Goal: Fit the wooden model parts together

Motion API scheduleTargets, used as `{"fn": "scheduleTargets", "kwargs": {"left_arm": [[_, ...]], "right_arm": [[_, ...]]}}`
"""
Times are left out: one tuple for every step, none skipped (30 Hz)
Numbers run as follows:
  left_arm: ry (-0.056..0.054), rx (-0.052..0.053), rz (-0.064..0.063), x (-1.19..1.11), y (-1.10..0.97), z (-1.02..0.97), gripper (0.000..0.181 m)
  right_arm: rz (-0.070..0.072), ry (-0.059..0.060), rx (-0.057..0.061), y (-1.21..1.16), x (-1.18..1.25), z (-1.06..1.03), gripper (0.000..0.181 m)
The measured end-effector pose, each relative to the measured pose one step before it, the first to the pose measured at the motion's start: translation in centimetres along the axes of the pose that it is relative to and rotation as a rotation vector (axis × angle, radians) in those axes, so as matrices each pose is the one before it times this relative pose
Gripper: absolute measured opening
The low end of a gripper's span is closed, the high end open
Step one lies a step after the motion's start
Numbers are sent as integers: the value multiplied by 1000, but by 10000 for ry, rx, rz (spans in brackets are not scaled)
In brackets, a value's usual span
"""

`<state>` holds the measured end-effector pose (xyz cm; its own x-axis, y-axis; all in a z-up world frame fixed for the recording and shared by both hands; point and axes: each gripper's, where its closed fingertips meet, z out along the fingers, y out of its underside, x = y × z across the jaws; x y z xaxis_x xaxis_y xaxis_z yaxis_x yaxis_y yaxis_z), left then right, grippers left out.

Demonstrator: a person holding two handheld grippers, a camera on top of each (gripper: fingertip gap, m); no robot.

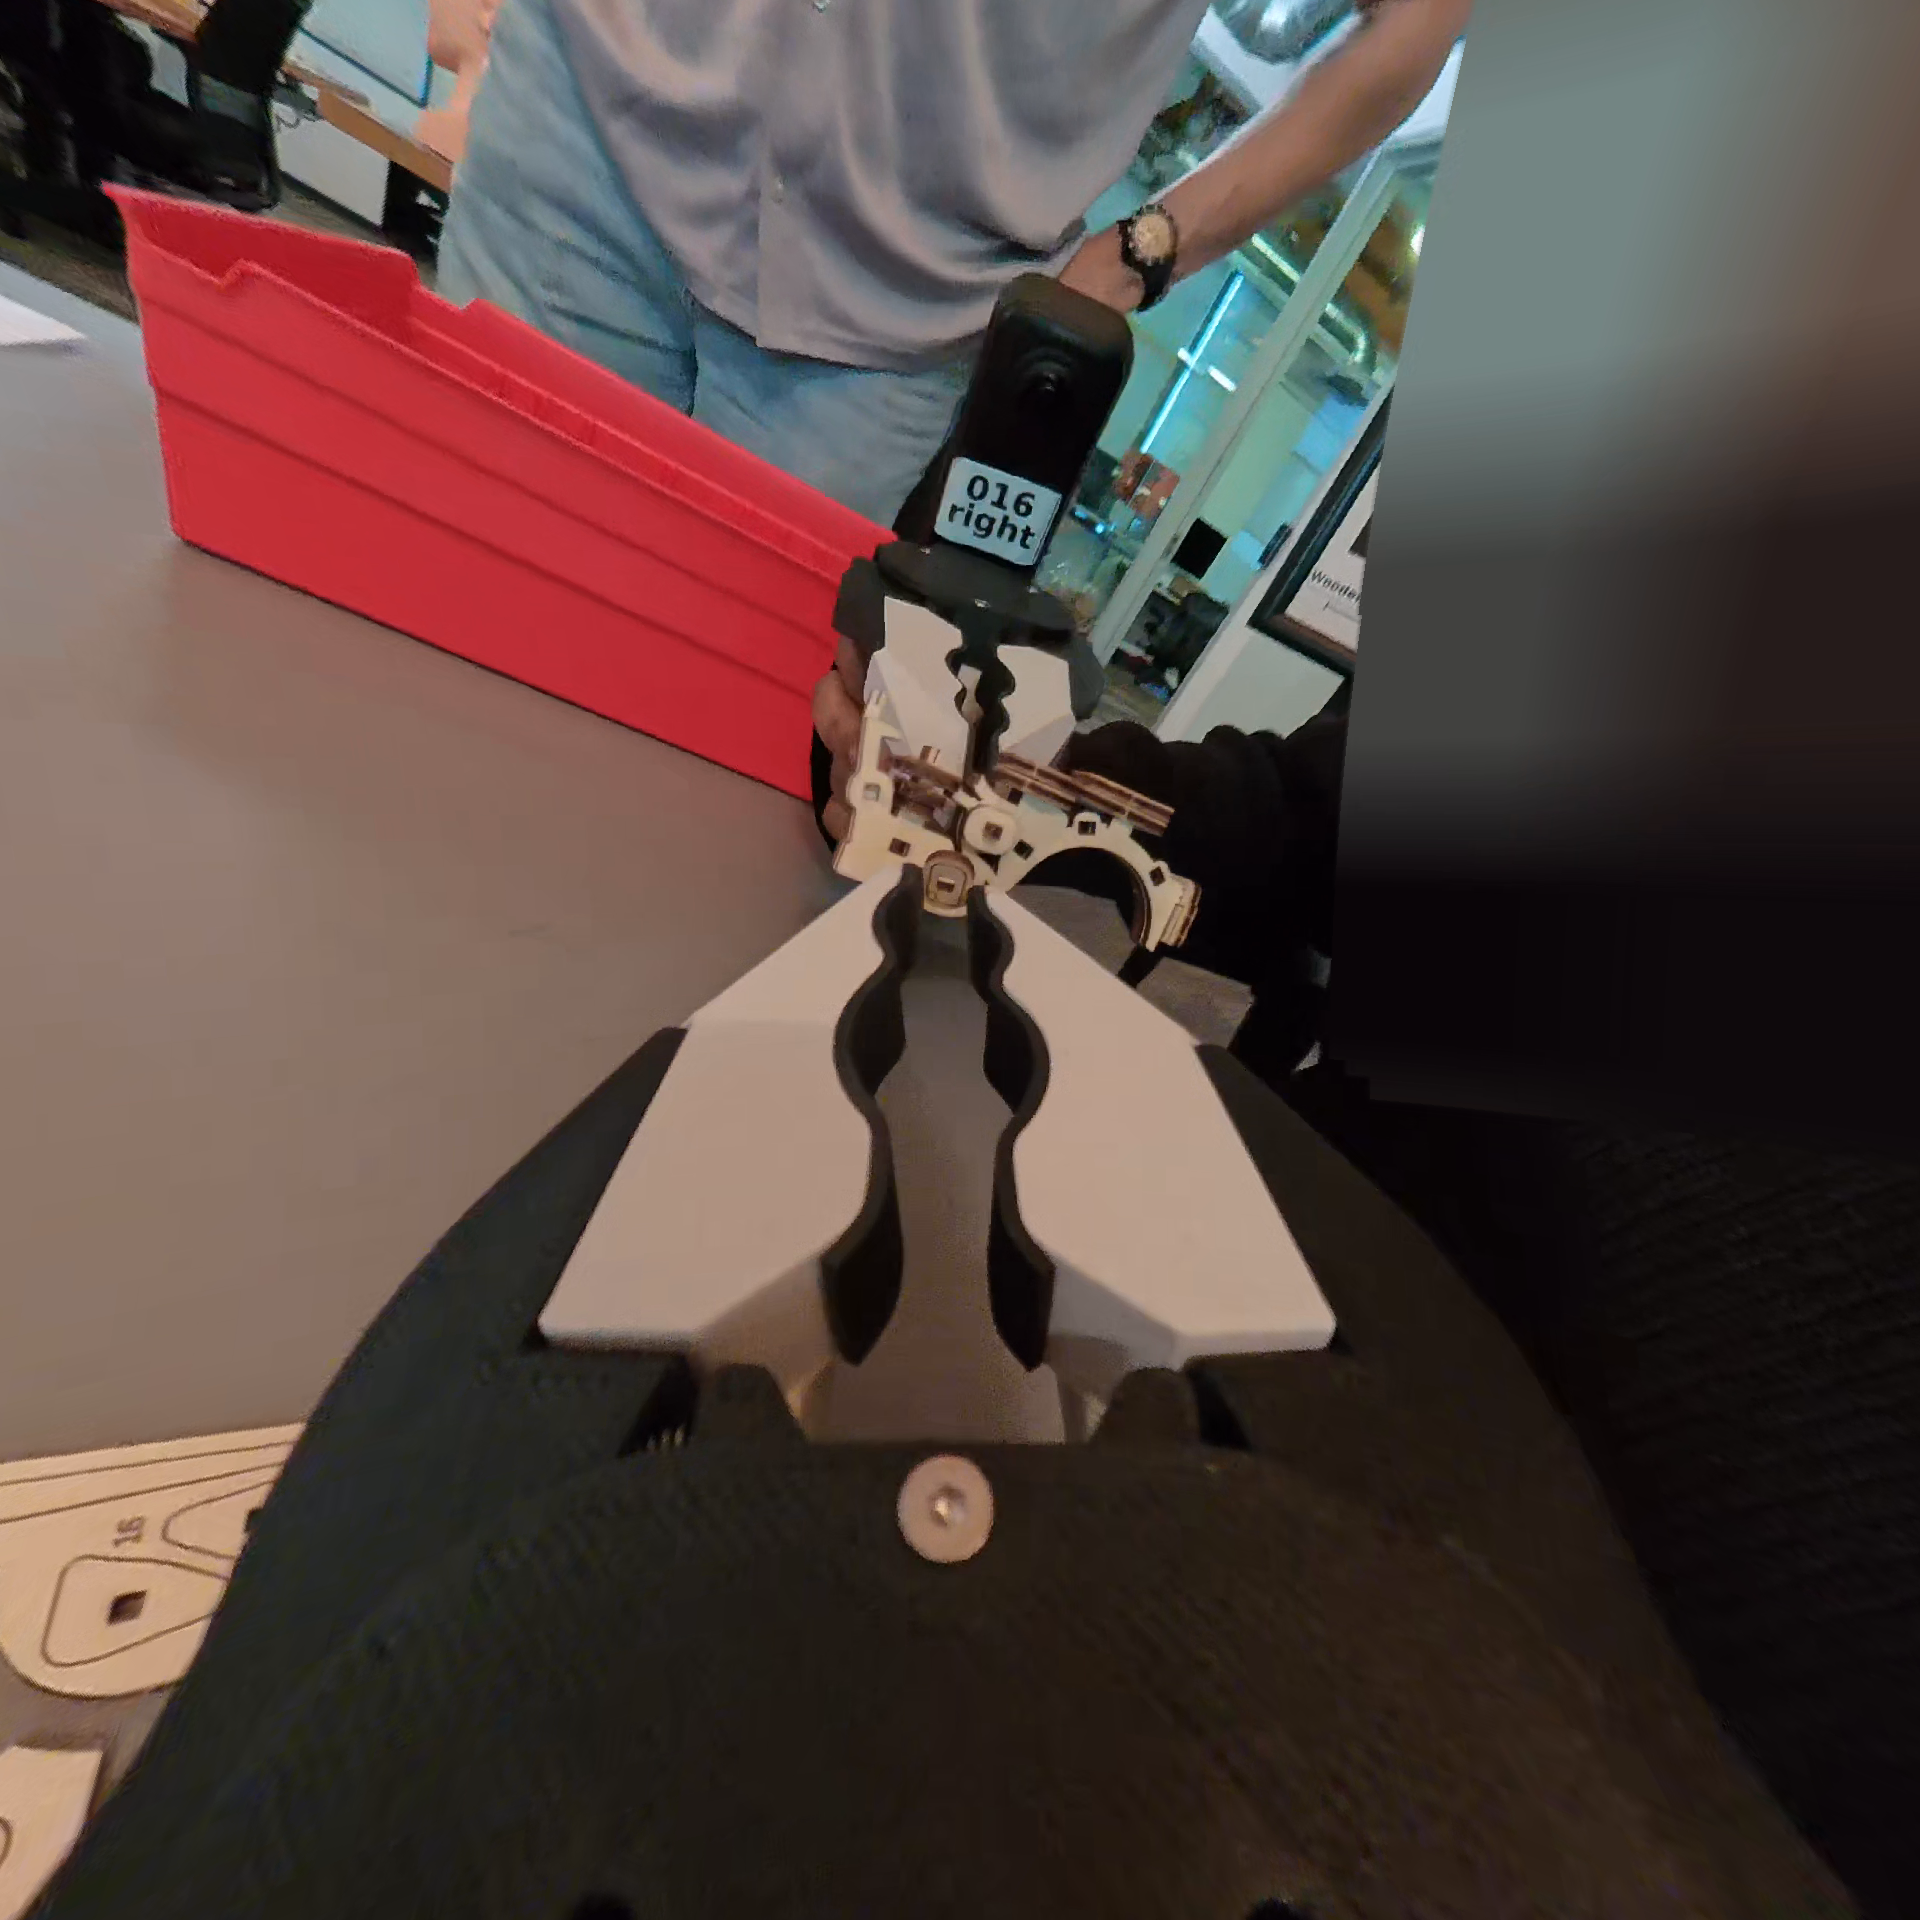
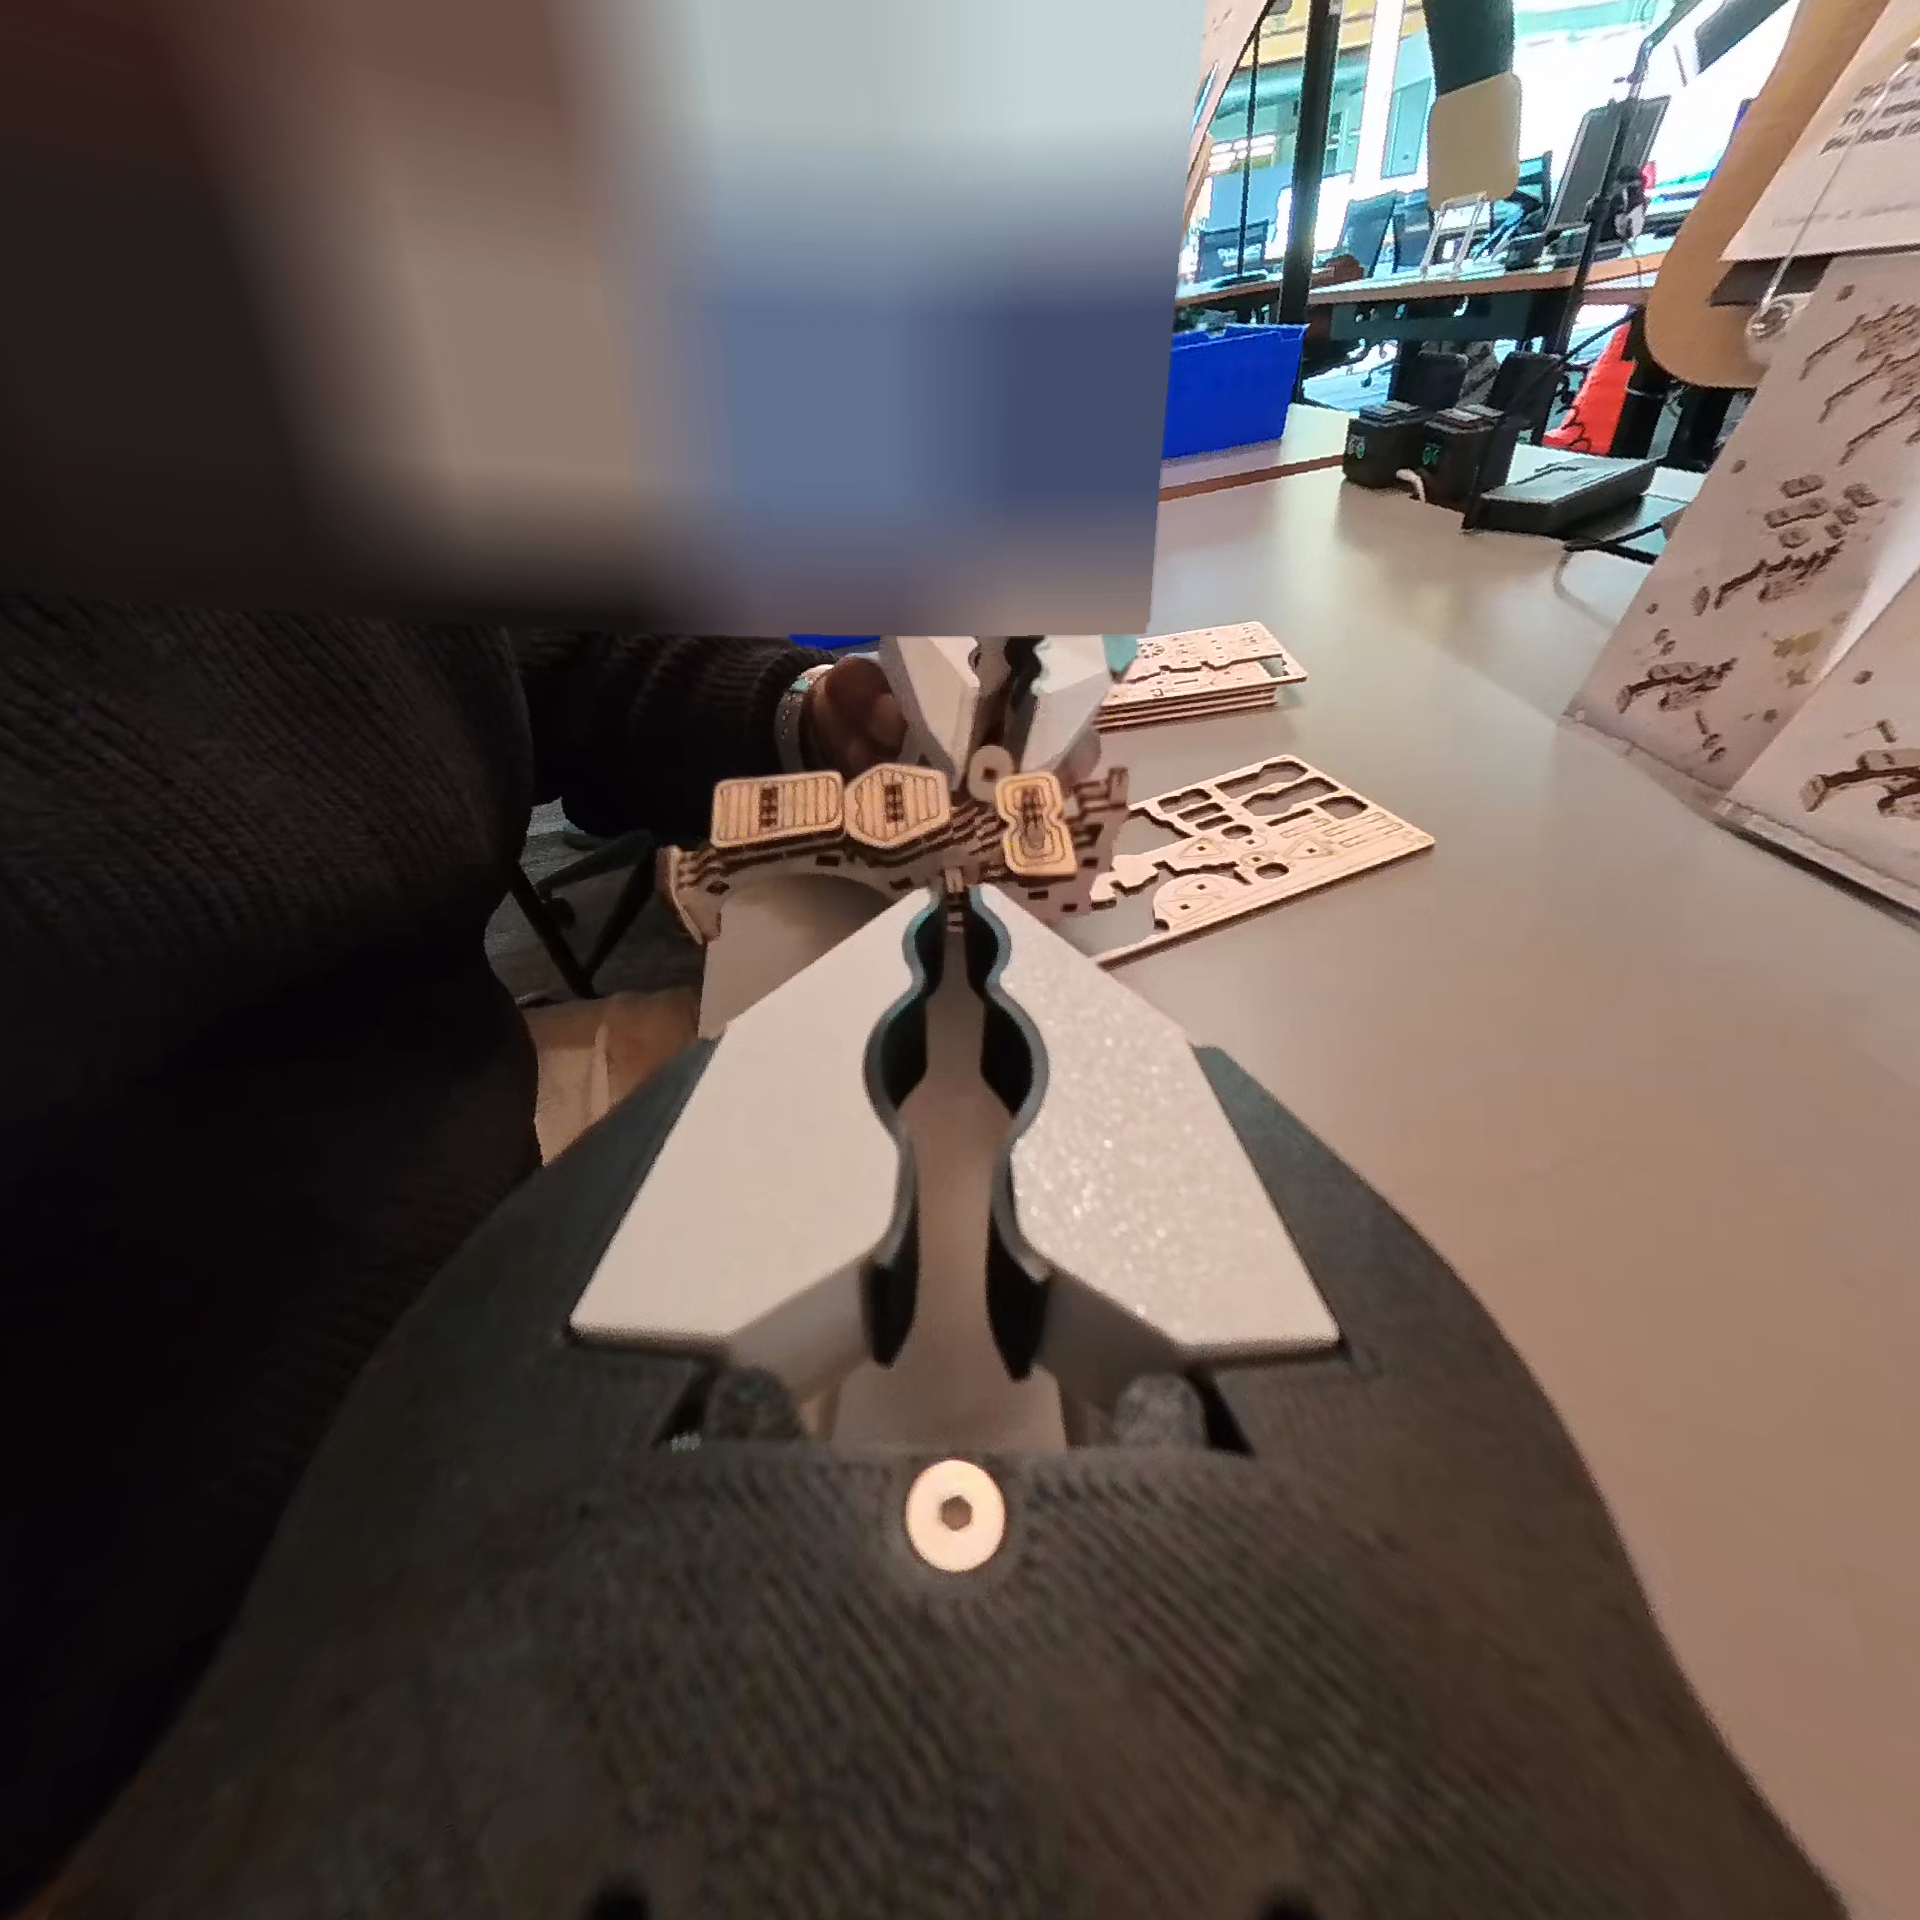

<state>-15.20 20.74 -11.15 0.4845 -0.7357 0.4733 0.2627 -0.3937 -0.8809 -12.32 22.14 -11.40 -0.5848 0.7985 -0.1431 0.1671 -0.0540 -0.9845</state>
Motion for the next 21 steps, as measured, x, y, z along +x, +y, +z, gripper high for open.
{"fn": "scheduleTargets", "kwargs": {"left_arm": [[-83, -92, 264, 116, 112, 102, 6], [-36, -108, 220, 149, 169, 124, 6], [-31, -124, 143, 92, 202, 144, 6], [-46, -102, 109, 39, 184, 130, 7], [-29, -60, 114, 52, 130, 115, 7], [-7, -39, 82, 67, 85, 85, 7], [22, -33, -4, 41, 77, 61, 7], [78, -1, -85, 76, 13, 42, 7], [83, 69, -133, 55, -75, -6, 7], [98, 127, -165, 43, -157, -43, 7], [130, 117, -210, 58, -159, -37, 7], [130, 107, -263, 20, -145, -55, 6], [136, 119, -309, 8, -147, -53, 6], [183, 154, -335, 60, -207, -80, 6], [175, 177, -327, 80, -248, -92, 6], [42, 122, -228, -61, -165, -59, 6], [-34, 87, -84, -72, -102, -40, 6], [29, 66, -97, 48, -91, 2, 6], [76, 38, -196, 68, -57, 32, 6], [66, 26, -244, 11, -9, 63, 6], [68, 21, -249, -35, 28, 62, 6]], "right_arm": [[-10, 36, -47, 72, 34, 35, 1], [-17, 33, -32, 45, 22, 29, 1], [-16, 14, -11, -12, -22, 25, 1], [-3, -14, -6, -22, -51, 38, 1], [7, -21, -16, 0, -52, 34, 1], [-16, 7, -30, 31, -17, 30, 1], [-48, 26, -43, 54, -11, 28, 1], [-52, 20, -48, 49, -20, 37, 1], [-45, 10, -33, 20, -29, 13, 1], [-53, 5, -5, -24, -48, 7, 1], [-57, 16, 4, -35, -28, -1, 1], [-49, 37, -19, 2, 17, -6, 1], [-54, 56, -28, 13, 44, 1, 1], [-62, 68, -13, -18, 74, 4, 1], [-81, 90, -4, -48, 81, 8, 1], [-128, 122, -11, -79, 108, 16, 1], [-193, 152, -46, -82, 92, 26, 1], [-267, 181, -93, -47, 80, 42, 1], [-318, 195, -122, -23, 53, 43, 1], [-318, 201, -120, -32, 42, 37, 1], [-293, 216, -111, -38, 79, 28, 1]]}}
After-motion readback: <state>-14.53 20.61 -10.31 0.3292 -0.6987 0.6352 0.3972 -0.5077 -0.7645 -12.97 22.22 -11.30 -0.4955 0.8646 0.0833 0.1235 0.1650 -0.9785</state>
